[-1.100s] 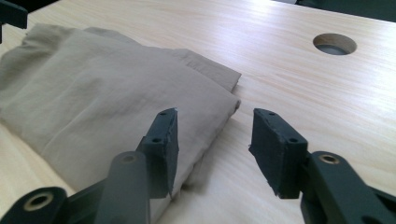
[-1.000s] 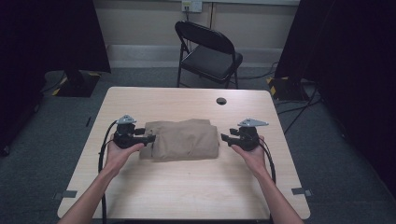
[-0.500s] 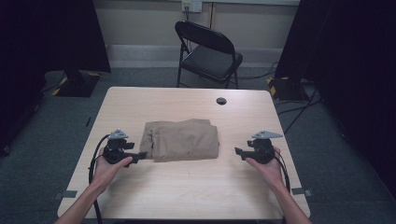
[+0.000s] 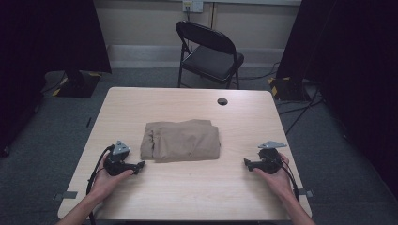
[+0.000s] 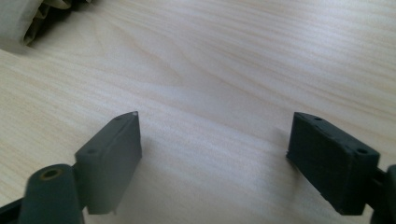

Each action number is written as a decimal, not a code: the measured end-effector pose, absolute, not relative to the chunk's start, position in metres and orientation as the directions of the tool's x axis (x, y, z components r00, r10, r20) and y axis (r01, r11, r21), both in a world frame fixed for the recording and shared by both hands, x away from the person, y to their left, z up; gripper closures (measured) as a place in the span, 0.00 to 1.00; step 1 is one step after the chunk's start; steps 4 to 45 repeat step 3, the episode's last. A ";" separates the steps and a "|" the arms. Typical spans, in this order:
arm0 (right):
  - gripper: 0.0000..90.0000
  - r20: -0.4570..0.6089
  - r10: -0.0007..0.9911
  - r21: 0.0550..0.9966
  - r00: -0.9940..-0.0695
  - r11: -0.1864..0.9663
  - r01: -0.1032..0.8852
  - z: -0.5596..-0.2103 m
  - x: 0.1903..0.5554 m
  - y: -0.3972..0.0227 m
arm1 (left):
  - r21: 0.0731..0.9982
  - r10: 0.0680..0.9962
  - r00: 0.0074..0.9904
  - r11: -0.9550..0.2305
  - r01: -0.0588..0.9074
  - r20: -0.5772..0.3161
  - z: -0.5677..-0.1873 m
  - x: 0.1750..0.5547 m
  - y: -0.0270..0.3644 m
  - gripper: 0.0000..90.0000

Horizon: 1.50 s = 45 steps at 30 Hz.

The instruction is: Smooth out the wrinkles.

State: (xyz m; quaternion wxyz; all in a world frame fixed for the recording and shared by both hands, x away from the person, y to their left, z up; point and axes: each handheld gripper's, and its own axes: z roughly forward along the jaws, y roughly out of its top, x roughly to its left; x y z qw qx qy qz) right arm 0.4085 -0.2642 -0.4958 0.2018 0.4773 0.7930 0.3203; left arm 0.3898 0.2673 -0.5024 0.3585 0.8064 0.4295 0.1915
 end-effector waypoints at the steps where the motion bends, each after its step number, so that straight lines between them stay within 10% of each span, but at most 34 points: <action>1: 0.16 -0.010 0.889 0.711 -0.459 0.329 0.621 -0.497 0.408 -0.264 | 0.743 0.830 0.557 -0.373 0.556 0.000 -0.502 0.390 0.267 0.17; 45: 0.15 -0.012 0.888 0.728 -0.460 0.323 0.604 -0.500 0.407 -0.265 | 0.743 0.831 0.557 -0.373 0.556 0.001 -0.502 0.390 0.267 0.17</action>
